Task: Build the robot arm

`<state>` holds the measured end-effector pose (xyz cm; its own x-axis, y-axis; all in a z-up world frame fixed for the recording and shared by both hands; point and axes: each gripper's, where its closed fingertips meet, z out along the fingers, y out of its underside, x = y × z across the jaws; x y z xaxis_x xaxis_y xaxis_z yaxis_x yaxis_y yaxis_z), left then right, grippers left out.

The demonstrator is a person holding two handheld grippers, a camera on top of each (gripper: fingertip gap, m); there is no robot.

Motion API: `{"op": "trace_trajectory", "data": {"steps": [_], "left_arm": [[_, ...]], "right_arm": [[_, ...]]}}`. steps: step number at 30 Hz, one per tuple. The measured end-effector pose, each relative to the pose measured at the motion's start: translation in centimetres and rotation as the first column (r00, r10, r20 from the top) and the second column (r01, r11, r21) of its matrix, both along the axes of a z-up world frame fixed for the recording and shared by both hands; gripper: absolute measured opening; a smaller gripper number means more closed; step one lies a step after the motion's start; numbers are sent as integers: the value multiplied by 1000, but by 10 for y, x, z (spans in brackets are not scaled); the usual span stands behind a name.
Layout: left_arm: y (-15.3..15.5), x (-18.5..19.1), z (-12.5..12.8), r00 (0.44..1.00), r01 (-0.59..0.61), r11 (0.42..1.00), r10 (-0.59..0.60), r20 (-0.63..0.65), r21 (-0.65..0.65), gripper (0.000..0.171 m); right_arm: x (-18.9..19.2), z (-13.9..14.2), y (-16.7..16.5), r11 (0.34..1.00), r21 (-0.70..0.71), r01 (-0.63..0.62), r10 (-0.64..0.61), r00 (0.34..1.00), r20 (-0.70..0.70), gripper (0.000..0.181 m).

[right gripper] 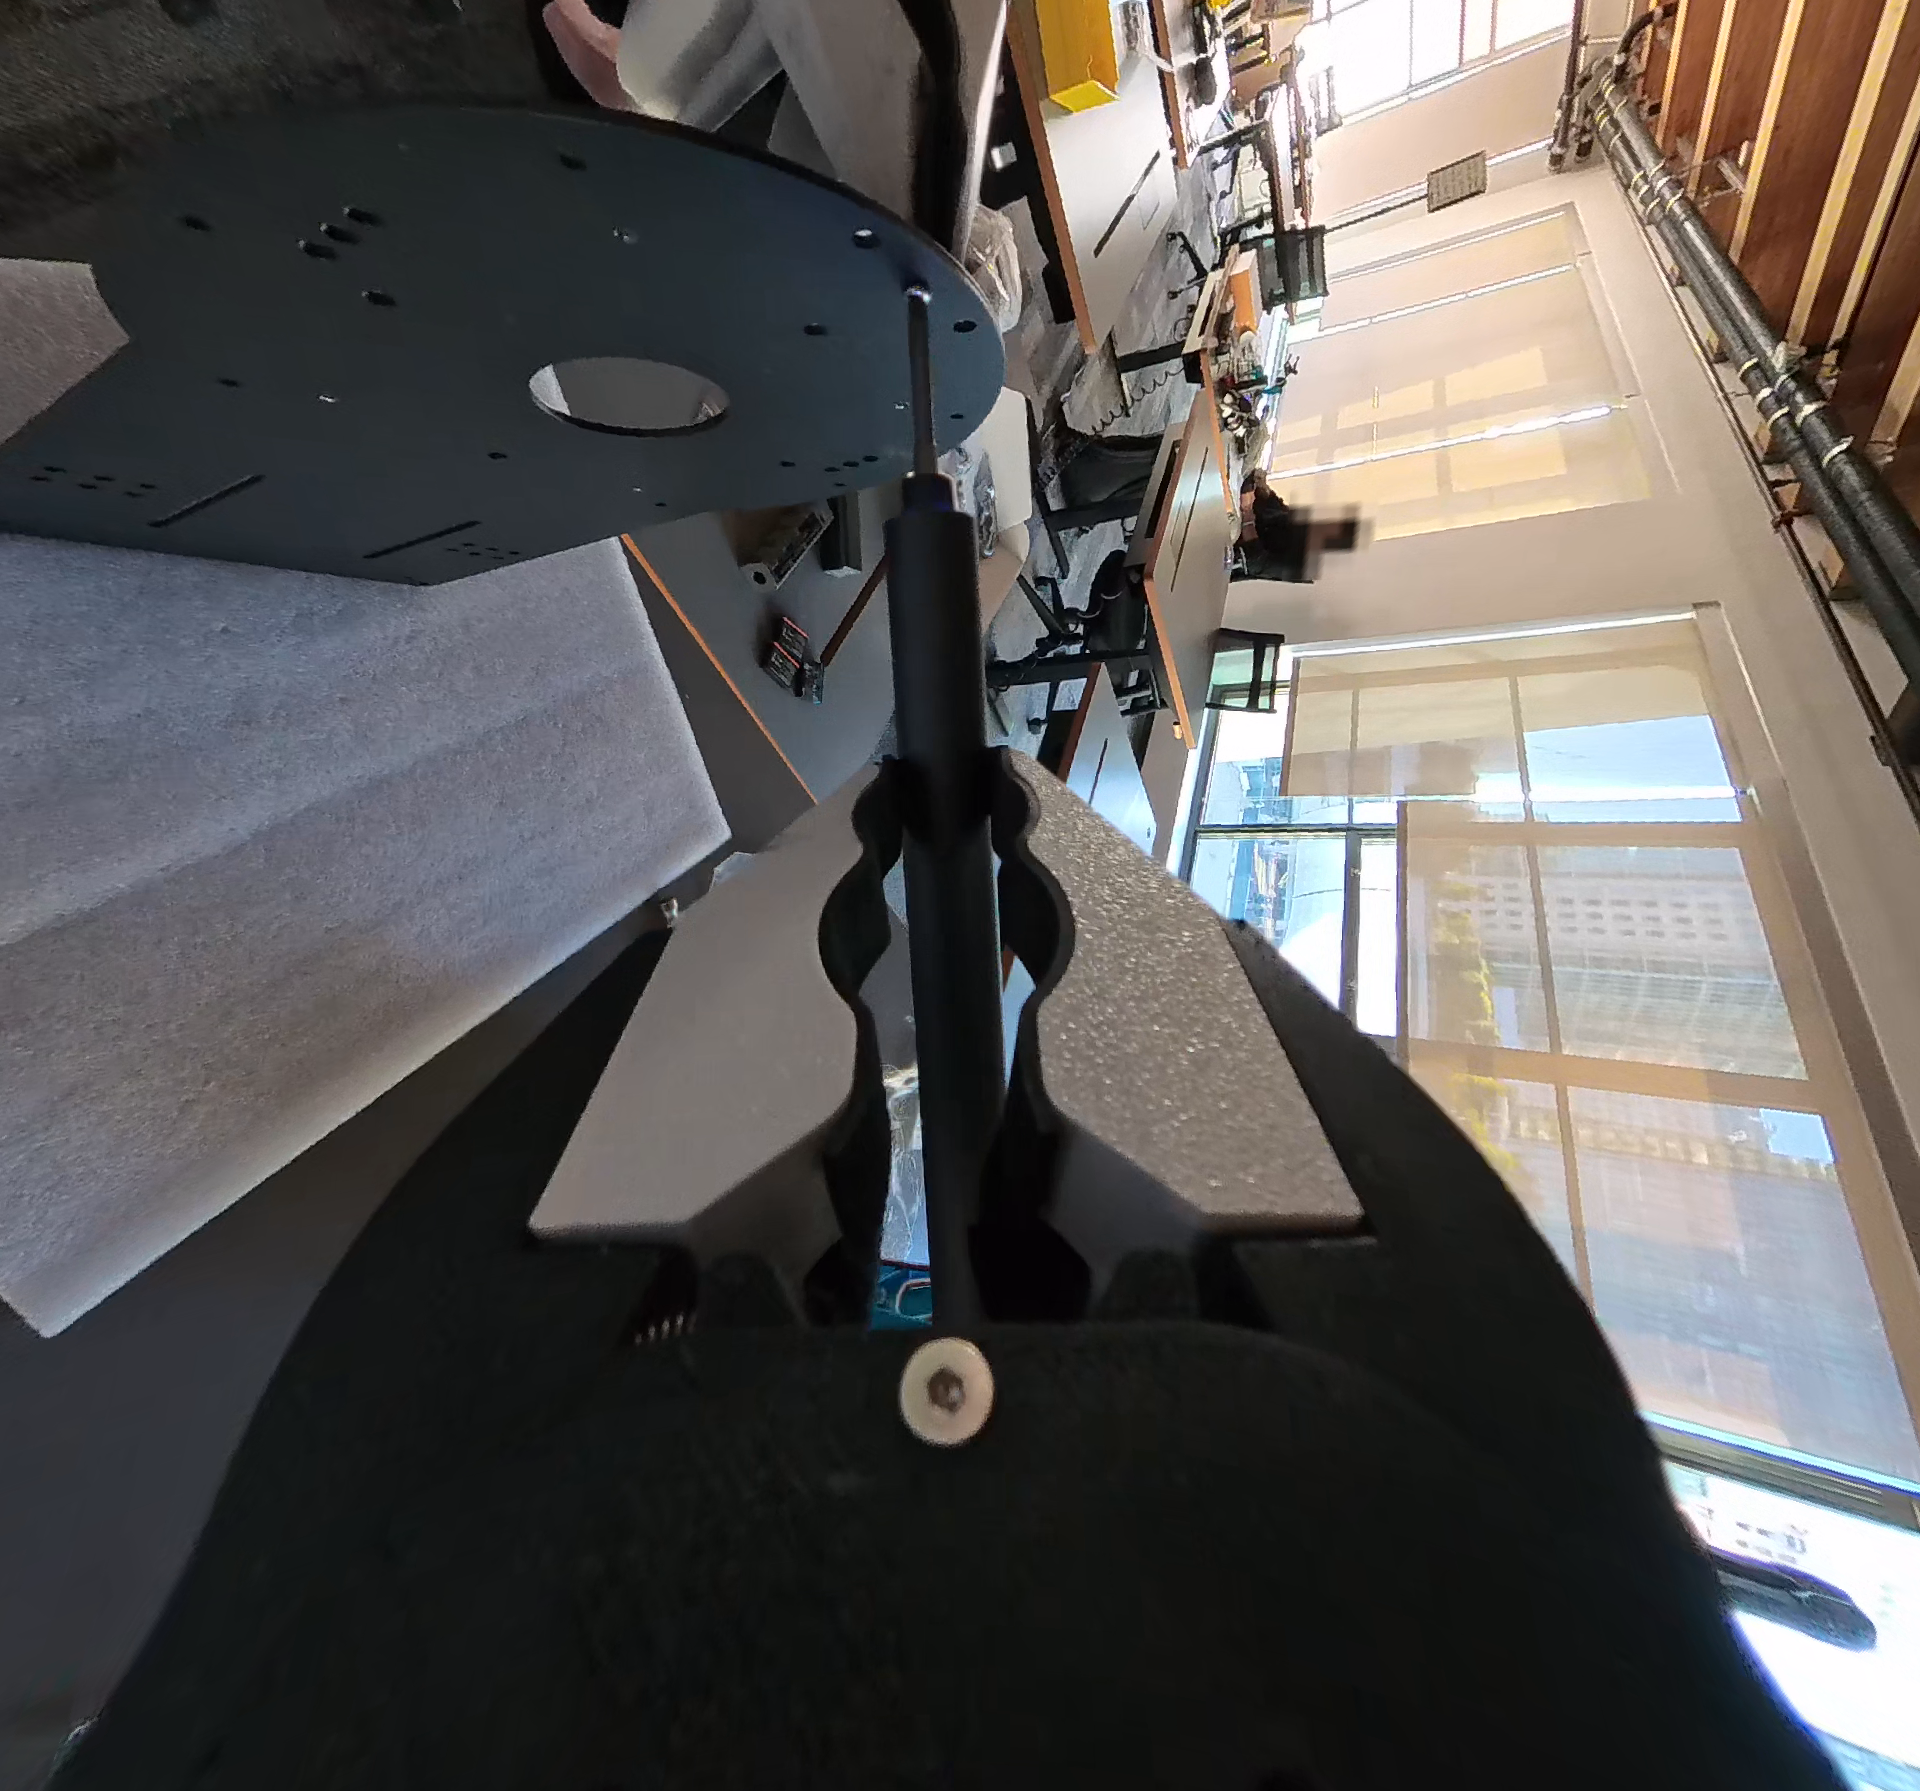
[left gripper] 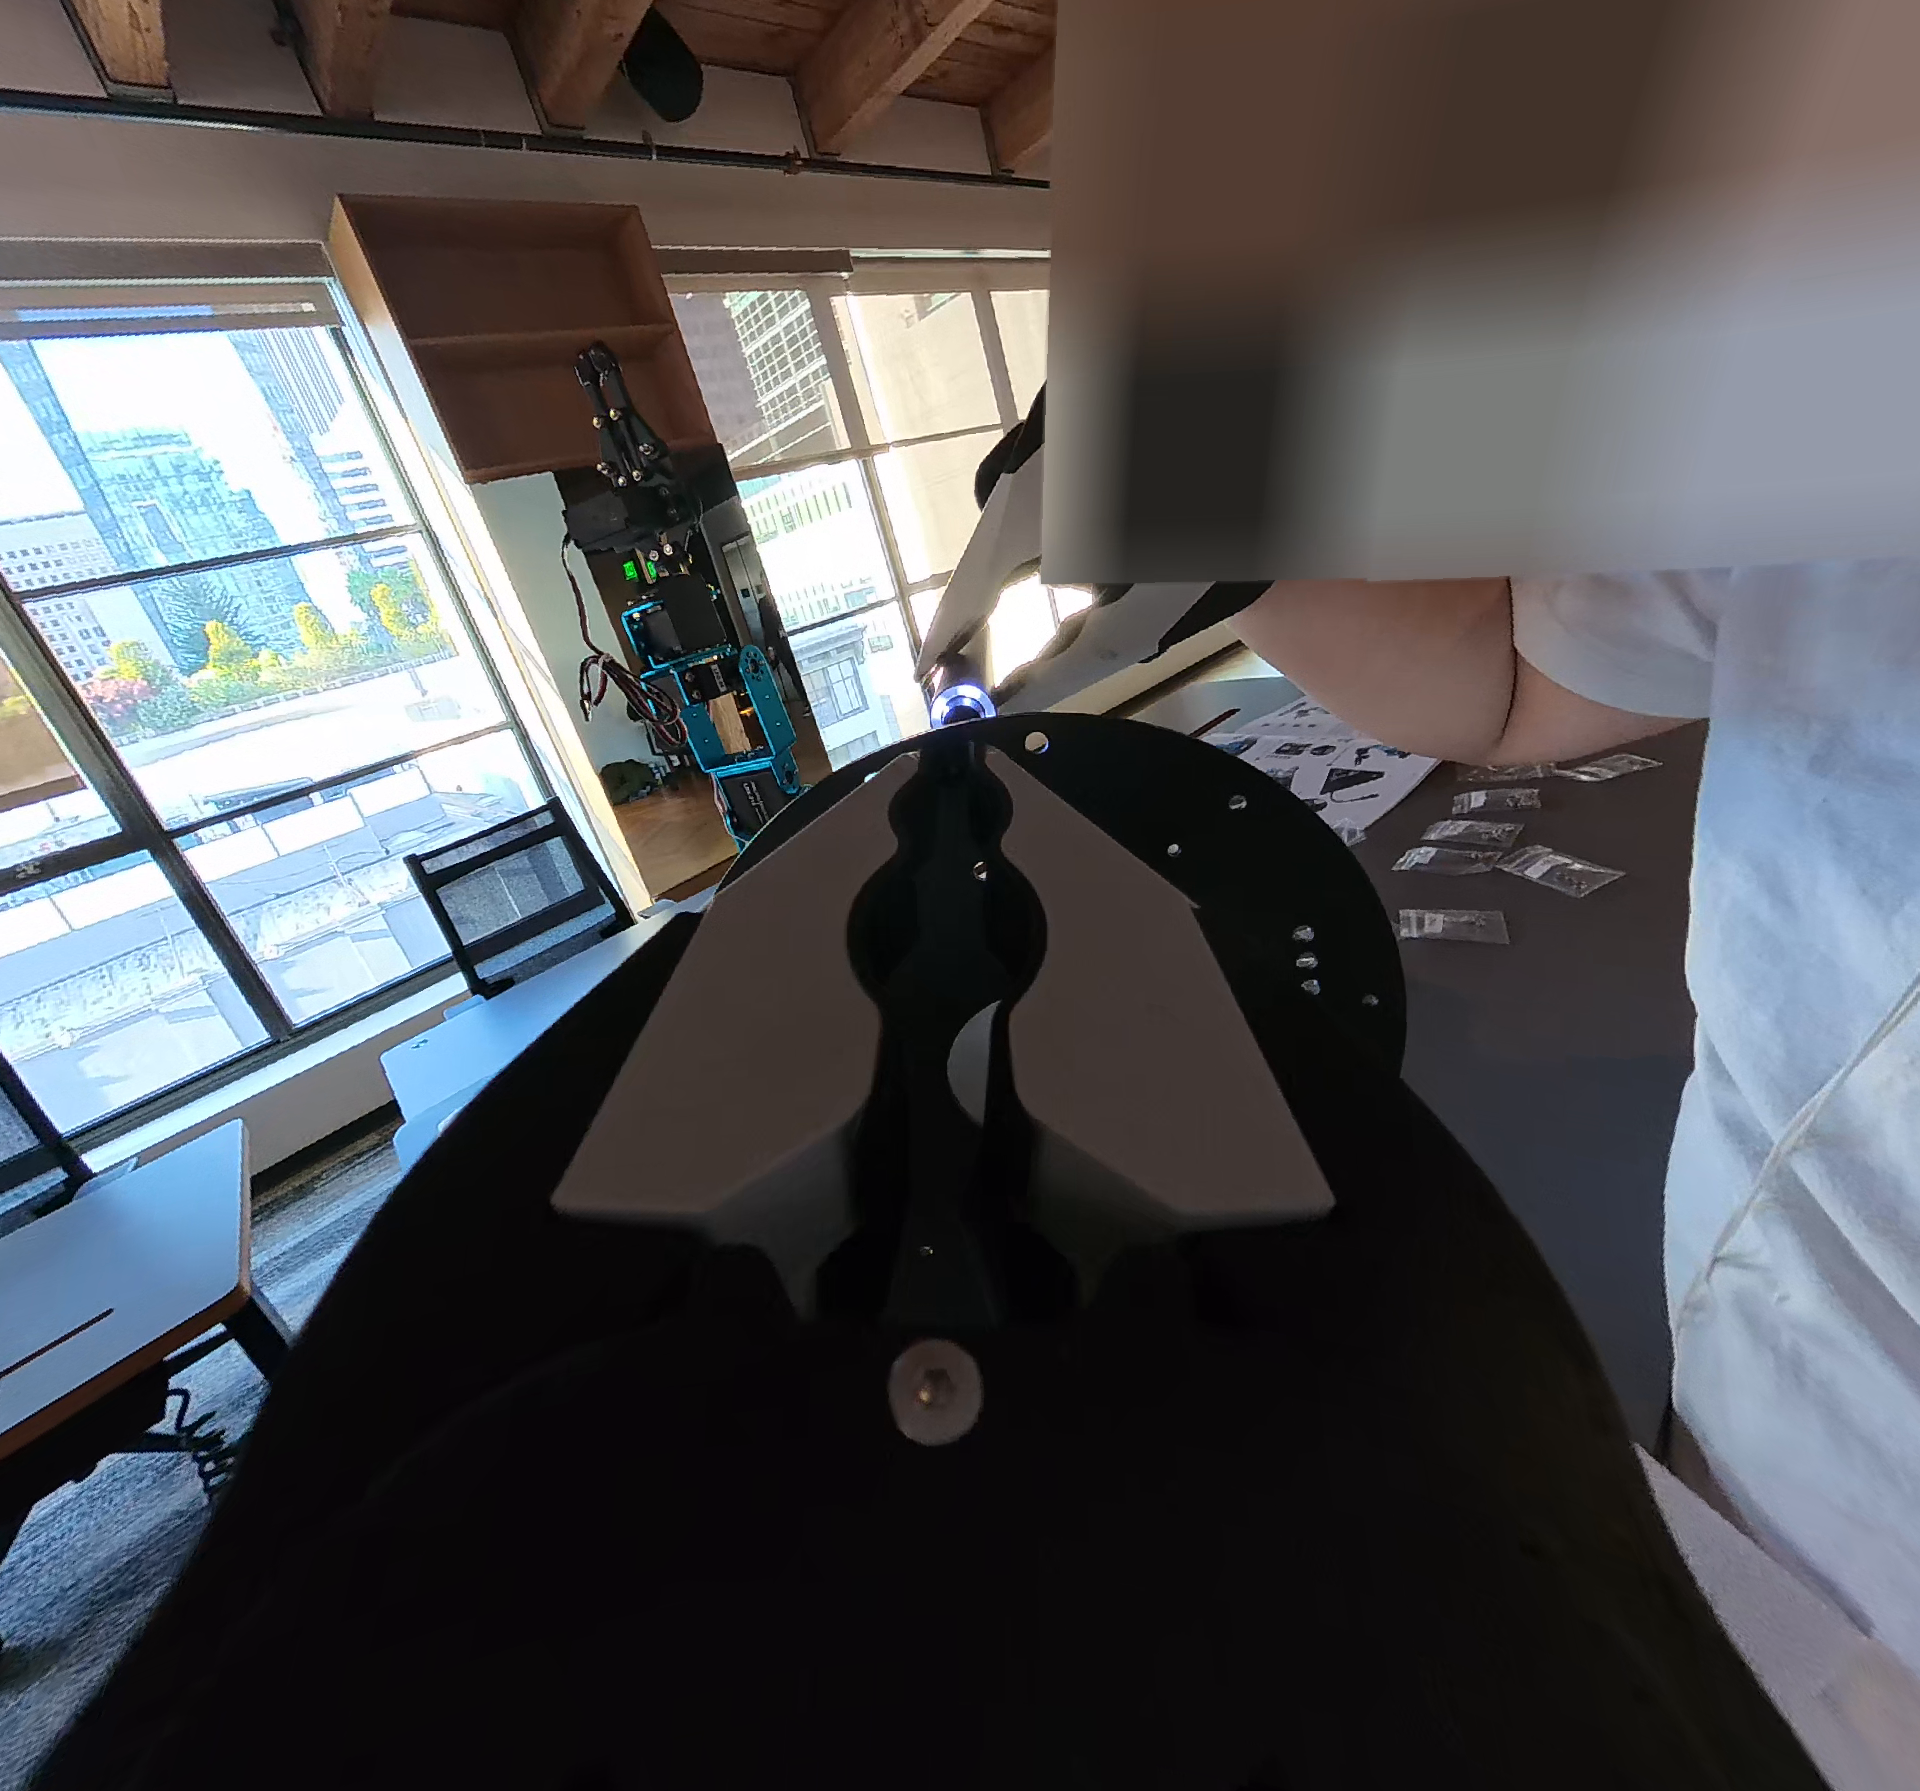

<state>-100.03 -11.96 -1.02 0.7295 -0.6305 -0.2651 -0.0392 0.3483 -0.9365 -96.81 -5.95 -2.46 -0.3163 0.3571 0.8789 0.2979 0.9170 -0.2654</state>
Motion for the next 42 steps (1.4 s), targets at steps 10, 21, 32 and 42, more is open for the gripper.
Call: {"op": "trace_trajectory", "data": {"steps": [10,21,32,42], "left_arm": [[4,3,-3,998,-2,1000,1,61,11,16],[2,-3,-3,995,-62,997,58,81,44,10],[2,-1,-4,995,-84,994,79,67,67,13],[8,-6,-5,993,-97,993,101,-58,69,37]], "right_arm": [[-2,-11,8,997,-71,7,-8,1000,-11,14],[-2,-18,9,994,-109,9,-9,1000,-3,14],[0,-20,11,993,-113,33,-33,999,6,14],[1,-22,13,992,-110,56,-54,998,15,14]]}}
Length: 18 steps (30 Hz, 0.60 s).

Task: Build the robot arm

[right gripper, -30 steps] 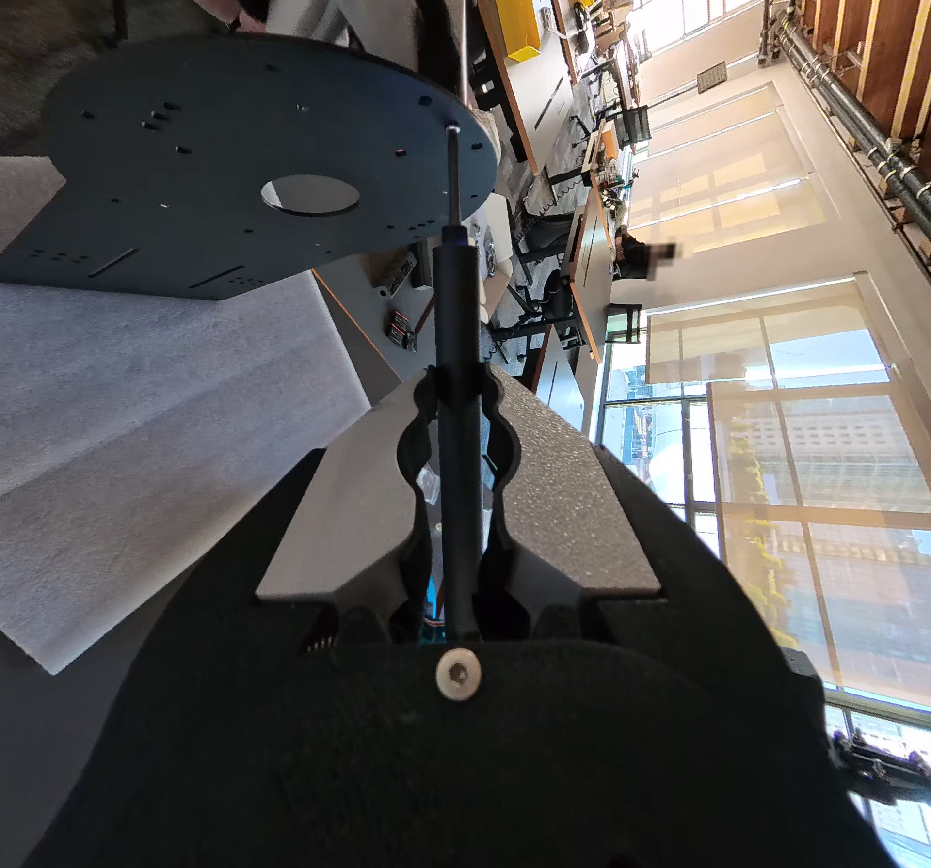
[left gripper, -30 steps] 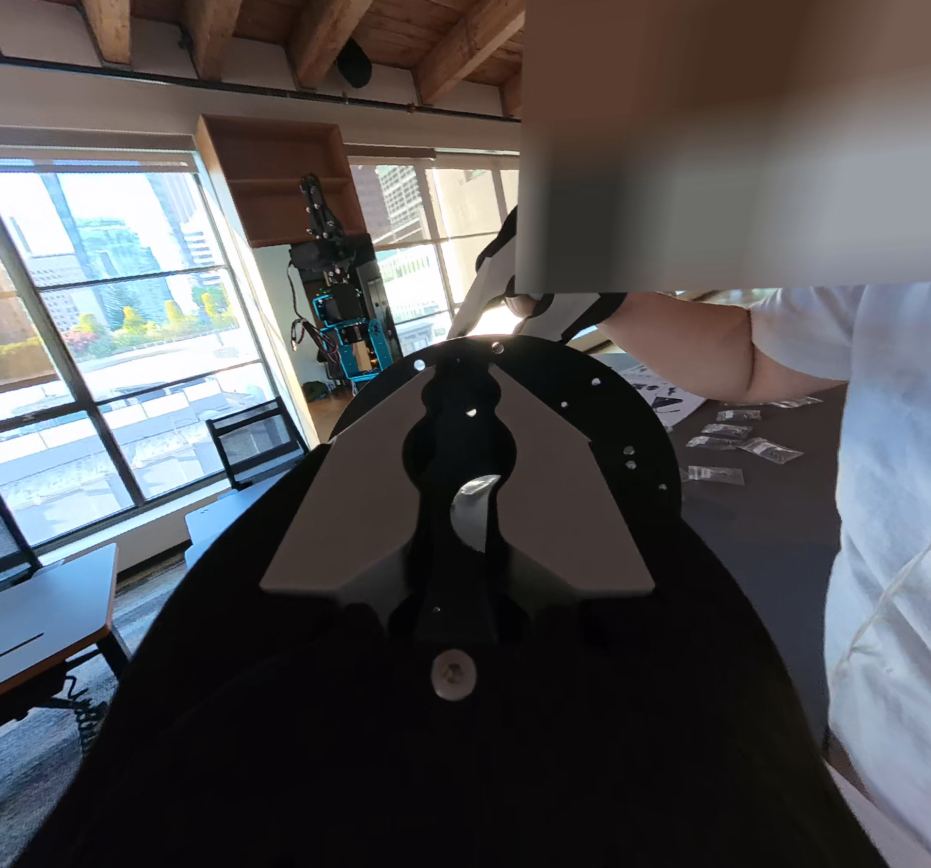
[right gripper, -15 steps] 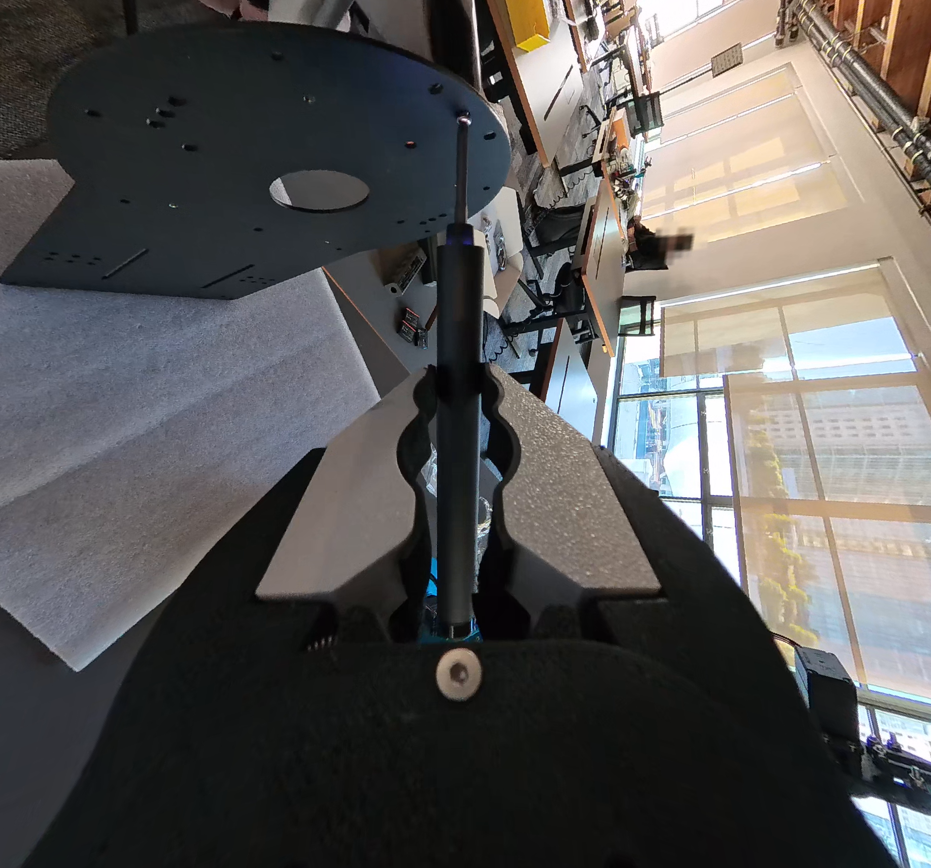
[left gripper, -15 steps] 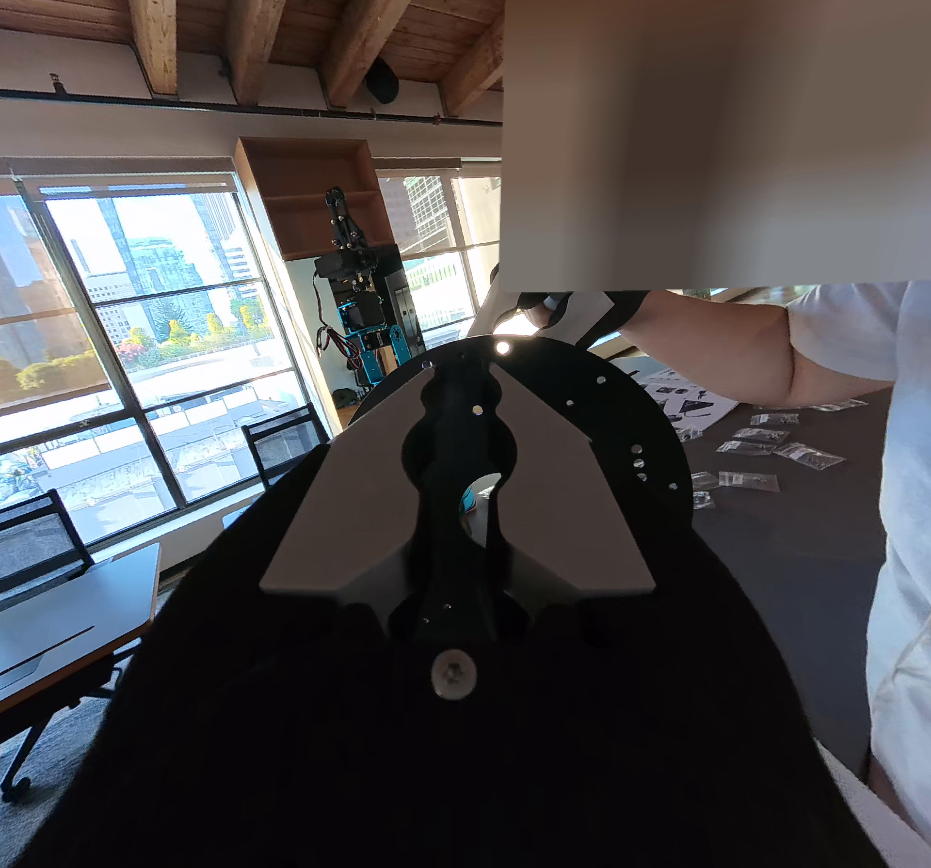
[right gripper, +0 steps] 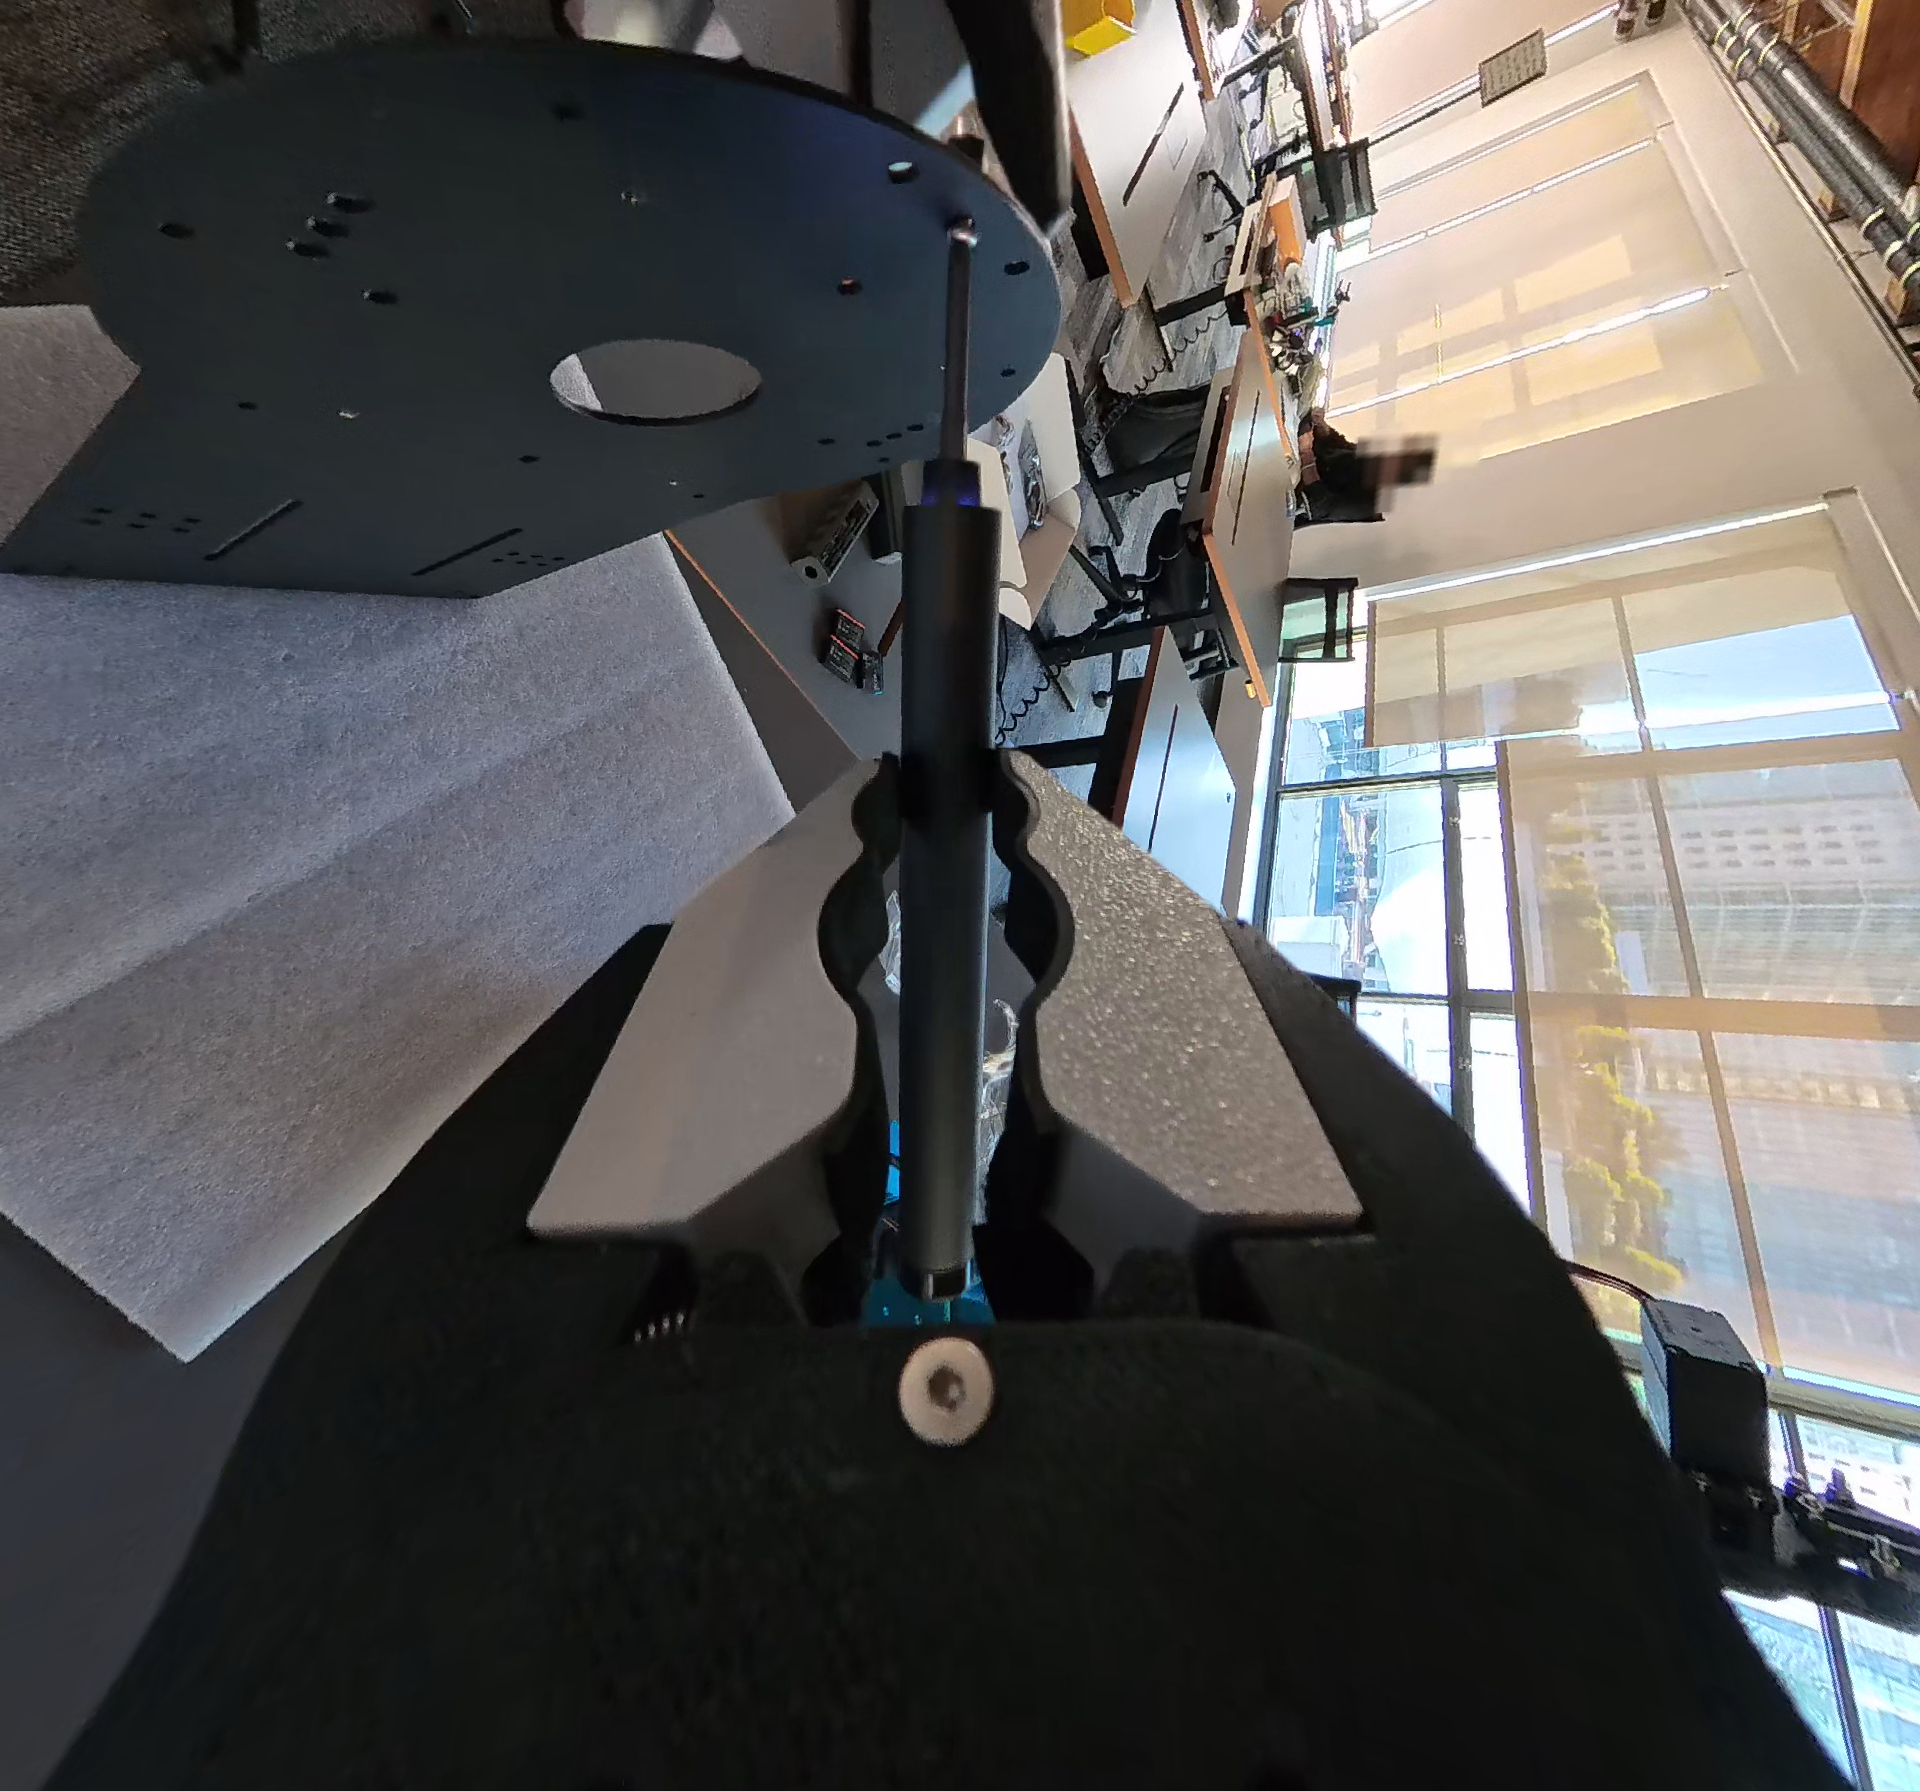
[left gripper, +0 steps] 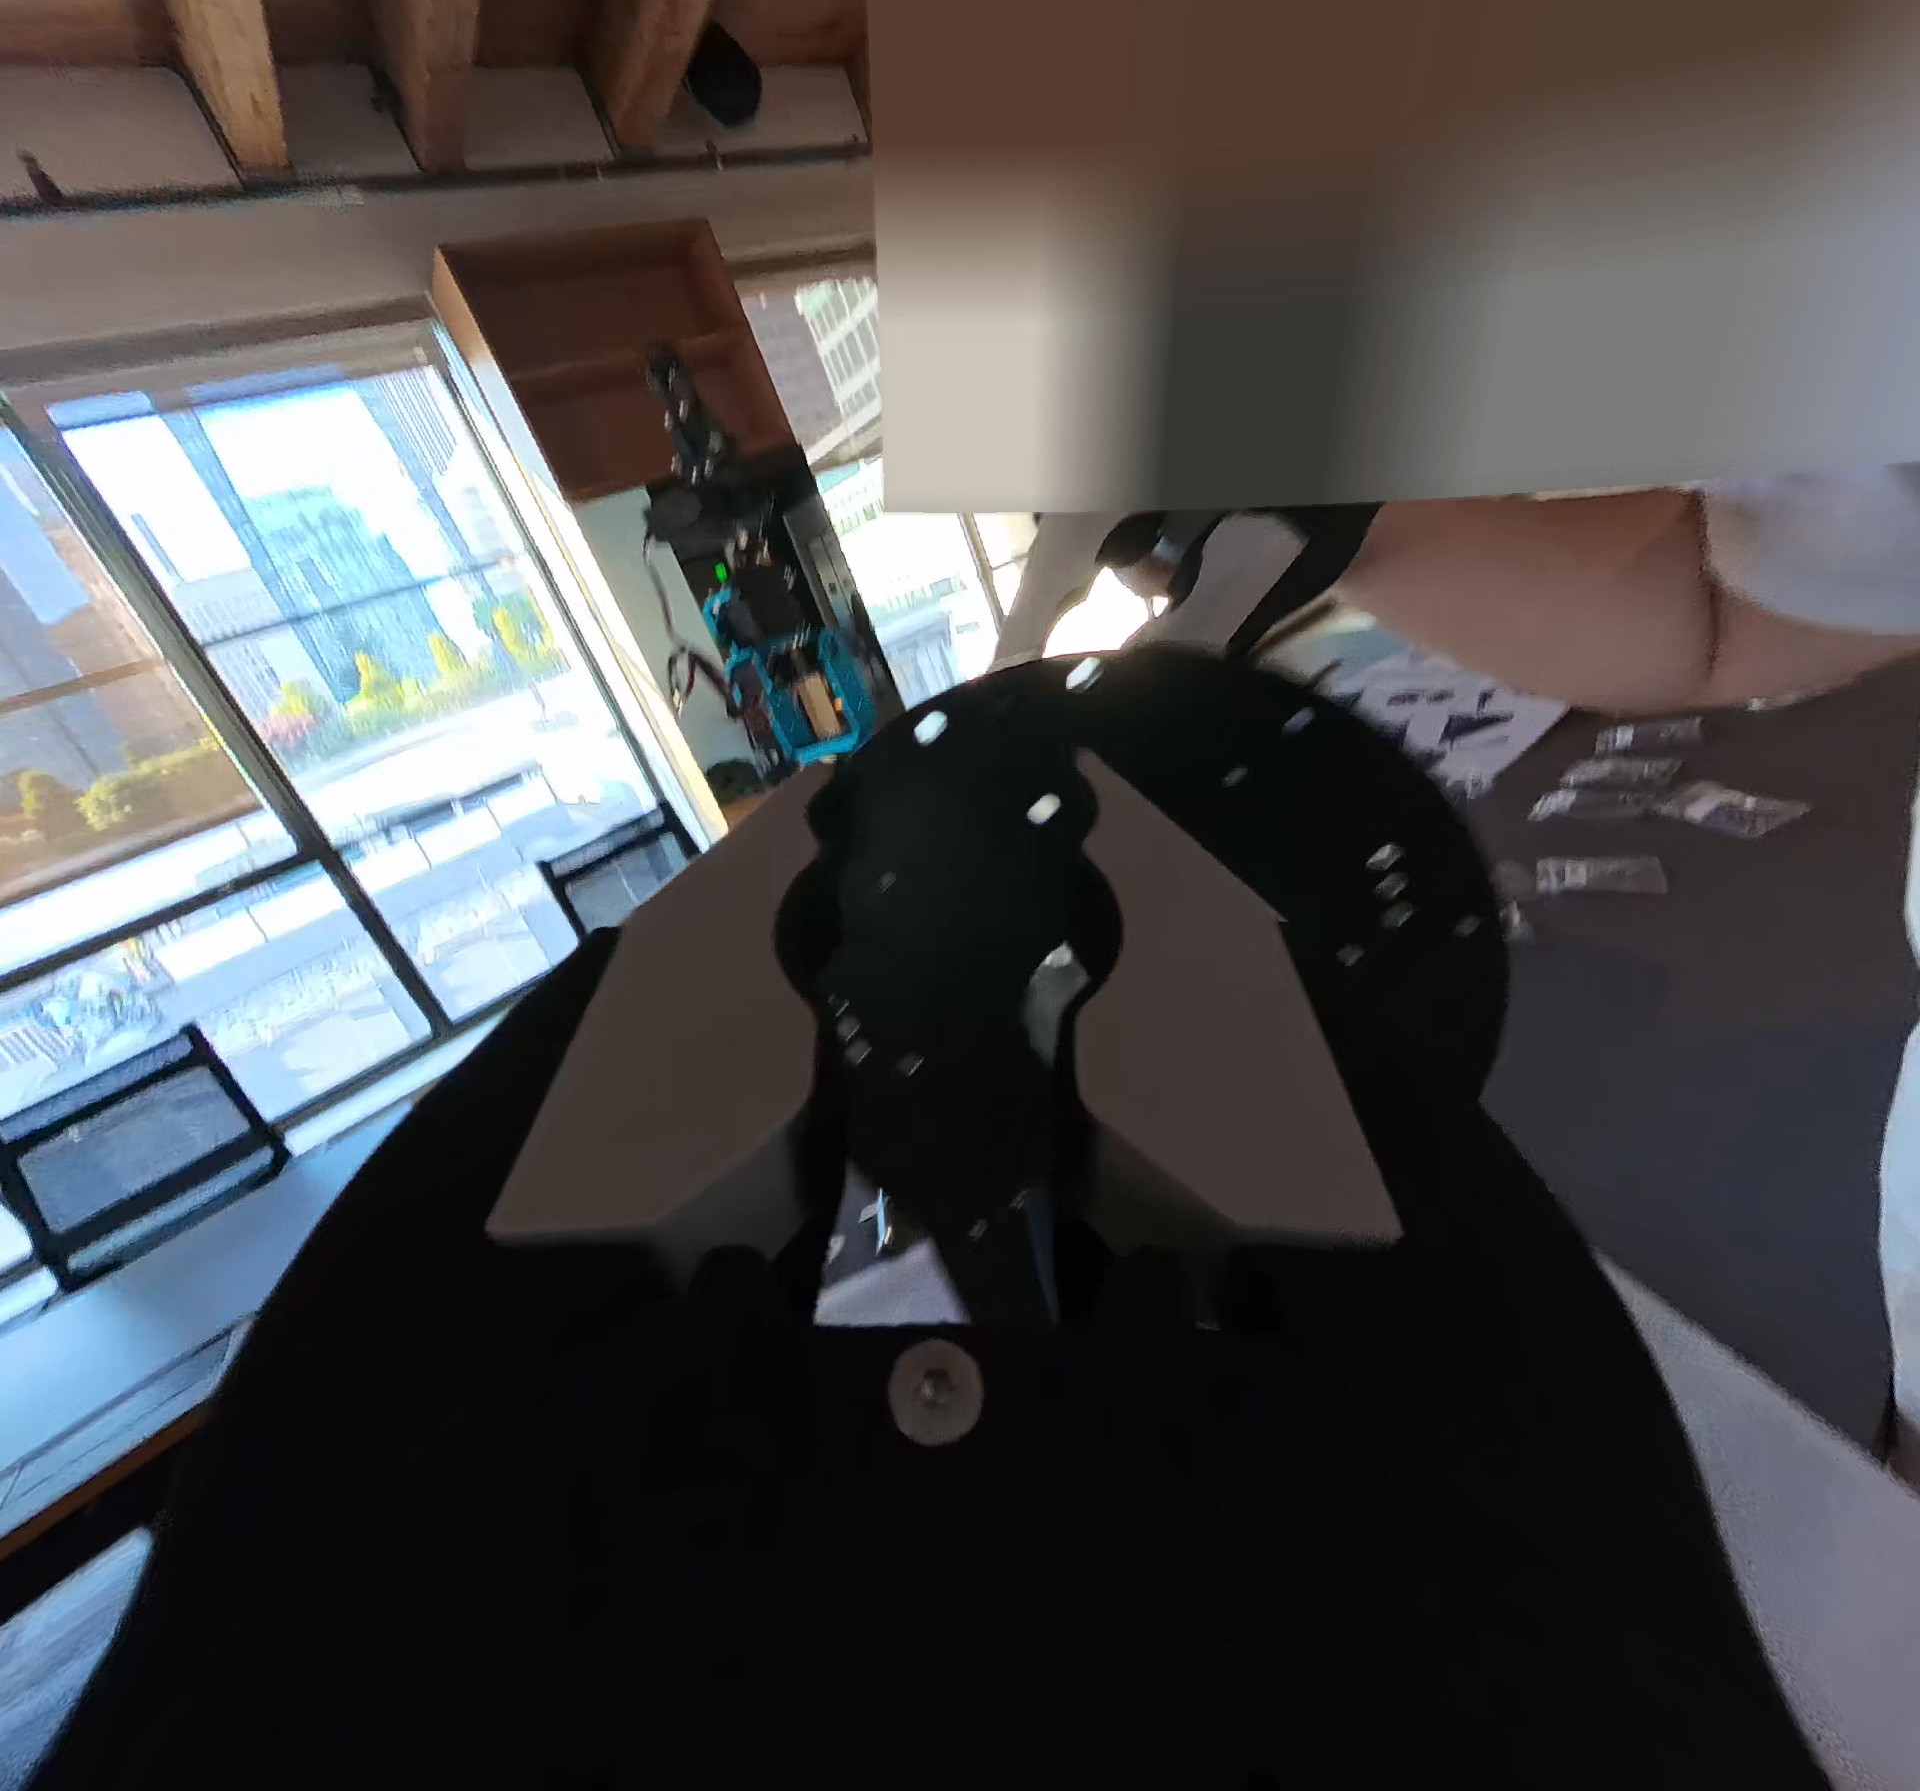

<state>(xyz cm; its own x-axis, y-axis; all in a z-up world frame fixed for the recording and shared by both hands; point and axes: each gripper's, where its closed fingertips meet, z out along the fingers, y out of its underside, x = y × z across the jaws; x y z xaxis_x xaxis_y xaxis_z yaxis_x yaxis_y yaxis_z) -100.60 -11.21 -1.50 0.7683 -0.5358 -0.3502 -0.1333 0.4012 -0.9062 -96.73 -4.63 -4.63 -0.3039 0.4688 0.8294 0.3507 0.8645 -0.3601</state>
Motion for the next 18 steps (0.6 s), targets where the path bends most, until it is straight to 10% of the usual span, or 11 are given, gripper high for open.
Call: {"op": "trace_trajectory", "data": {"steps": [6,13,18], "left_arm": [[24,-29,-21,954,298,928,-293,59,-225,55],[30,-12,-39,555,813,409,-760,339,-415,43],[32,-7,-42,409,890,273,-832,374,-366,20]], "right_arm": [[2,-3,0,1000,-12,21,-20,1000,12,14],[6,-8,4,996,-22,81,-80,997,15,15],[7,-11,8,991,-10,132,-132,991,22,15]]}}
